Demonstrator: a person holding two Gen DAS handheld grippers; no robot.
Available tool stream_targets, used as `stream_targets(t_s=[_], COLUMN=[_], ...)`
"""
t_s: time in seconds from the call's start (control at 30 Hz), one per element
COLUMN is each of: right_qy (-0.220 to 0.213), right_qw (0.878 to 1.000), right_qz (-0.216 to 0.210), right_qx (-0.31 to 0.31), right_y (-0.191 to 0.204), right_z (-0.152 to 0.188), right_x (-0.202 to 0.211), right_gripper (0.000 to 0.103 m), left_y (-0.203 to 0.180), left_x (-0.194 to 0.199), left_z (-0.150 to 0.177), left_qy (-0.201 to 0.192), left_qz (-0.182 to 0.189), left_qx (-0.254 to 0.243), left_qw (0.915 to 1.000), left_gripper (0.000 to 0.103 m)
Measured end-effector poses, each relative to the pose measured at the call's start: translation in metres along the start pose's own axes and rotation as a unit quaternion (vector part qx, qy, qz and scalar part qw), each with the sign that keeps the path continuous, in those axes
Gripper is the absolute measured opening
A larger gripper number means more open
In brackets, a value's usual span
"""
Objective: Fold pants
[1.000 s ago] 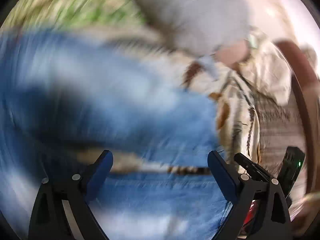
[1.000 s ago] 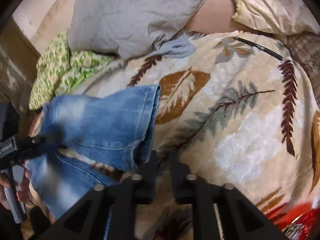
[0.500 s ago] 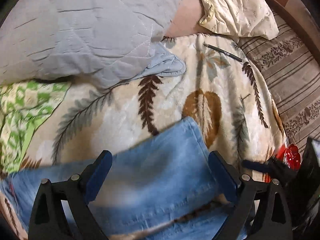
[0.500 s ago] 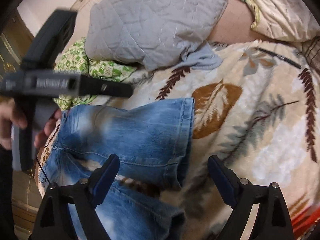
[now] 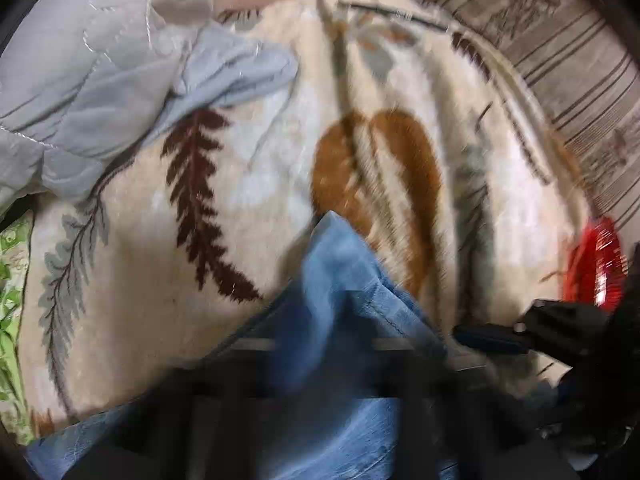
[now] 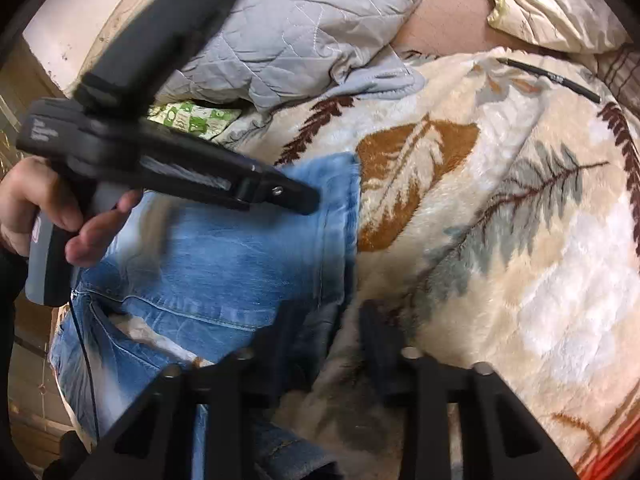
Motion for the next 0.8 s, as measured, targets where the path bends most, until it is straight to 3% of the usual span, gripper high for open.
stream_targets(t_s=[0.07,0.17,0.27,0.33,0.47,0.5,0.53,0.57,0.6,0.67,0.7,0.8], right_qy=[-0.004,-0.026,-0.049,-0.048,-0.038,-0.033,-0.038,-0.045,-0.049,-0.07,-0.094,-0.111], right_qw=[1.0,0.999,0.999,0.999,0.998,0.997,0.997,0.997,0.997,0.995,0.993,0.992], right_qz=[-0.002,0.006,-0.001,0.019,0.007,0.007,0.004,0.004,0.008,0.009,0.006,0.008], right_qx=[0.01,0.025,0.009,-0.003,-0.055,-0.068,-0.071,-0.068,-0.065,-0.067,-0.066,-0.066], right_y=[0.002,0.009,0.002,-0.005,-0.021,-0.023,-0.023,-0.023,-0.021,-0.013,-0.007,0.009], right_z=[0.0,-0.006,-0.009,-0.01,-0.003,0.002,0.008,0.014,0.022,0.046,0.065,0.103], right_x=[0.003,0.02,0.036,0.038,0.045,0.05,0.056,0.064,0.07,0.087,0.1,0.121], right_gripper=[0.008,0.008,0.006,0.006,0.007,0.008,0.009,0.02,0.046,0.094,0.095,0.095], left_y=[-0.005,-0.009,-0.008,-0.009,-0.008,-0.006,-0.004,-0.002,-0.005,-0.016,-0.02,-0.03], left_x=[0.001,0.026,0.06,0.06,0.049,0.05,0.056,0.061,0.066,0.08,0.084,0.092], left_z=[0.003,0.003,-0.002,-0.009,-0.016,-0.011,-0.003,0.008,0.019,0.046,0.059,0.097], left_qy=[-0.004,-0.055,-0.125,-0.128,-0.113,-0.116,-0.119,-0.121,-0.129,-0.149,-0.147,-0.133], left_qz=[-0.008,-0.001,0.039,0.043,0.015,0.017,0.021,0.023,0.028,0.036,0.04,0.072], left_qx=[-0.018,-0.021,-0.012,-0.007,0.032,0.044,0.059,0.063,0.062,0.037,0.032,0.027], left_qw=[0.9998,0.9983,0.9914,0.9908,0.993,0.9921,0.9909,0.9903,0.9893,0.9875,0.9878,0.9881], left_gripper=[0.006,0.004,0.003,0.003,0.004,0.014,0.047,0.071,0.1,0.101,0.101,0.101])
Point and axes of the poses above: each gripper's, at about its wrist camera, not at the fingertips, and x roughly against the way its jaws point, y to its left, z to its underside, the point moved 2 cm from there along -x, roughly the way its jaws point, and after that the axes turned 15 degrees about y, right-handed, at the moved point
